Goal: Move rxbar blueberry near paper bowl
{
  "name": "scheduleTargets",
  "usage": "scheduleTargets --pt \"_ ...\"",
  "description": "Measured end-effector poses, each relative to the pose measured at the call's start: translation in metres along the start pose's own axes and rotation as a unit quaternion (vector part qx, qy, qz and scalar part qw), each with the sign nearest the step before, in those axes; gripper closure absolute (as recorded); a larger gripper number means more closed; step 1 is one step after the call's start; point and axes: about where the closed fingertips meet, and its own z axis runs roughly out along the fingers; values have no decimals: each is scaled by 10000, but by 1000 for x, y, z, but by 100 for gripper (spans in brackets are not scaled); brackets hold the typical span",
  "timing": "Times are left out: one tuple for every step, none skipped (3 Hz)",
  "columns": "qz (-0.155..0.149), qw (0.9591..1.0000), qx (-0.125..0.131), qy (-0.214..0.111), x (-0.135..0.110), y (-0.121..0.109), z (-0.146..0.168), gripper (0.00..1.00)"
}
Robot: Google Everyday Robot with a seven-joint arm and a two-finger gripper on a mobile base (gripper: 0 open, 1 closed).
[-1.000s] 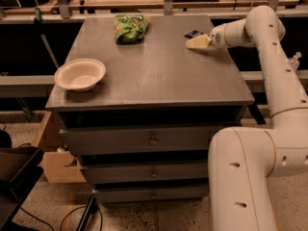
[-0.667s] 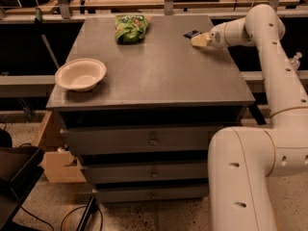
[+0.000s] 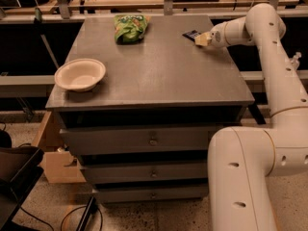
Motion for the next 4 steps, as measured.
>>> scheduleTargets --pt "0 10000 0 0 0 0 0 100" --pt "-1 10000 0 -1 0 0 0 100" --pt "-3 10000 1 -2 0 0 0 100" --pt "-3 10000 1 -2 0 0 0 100"
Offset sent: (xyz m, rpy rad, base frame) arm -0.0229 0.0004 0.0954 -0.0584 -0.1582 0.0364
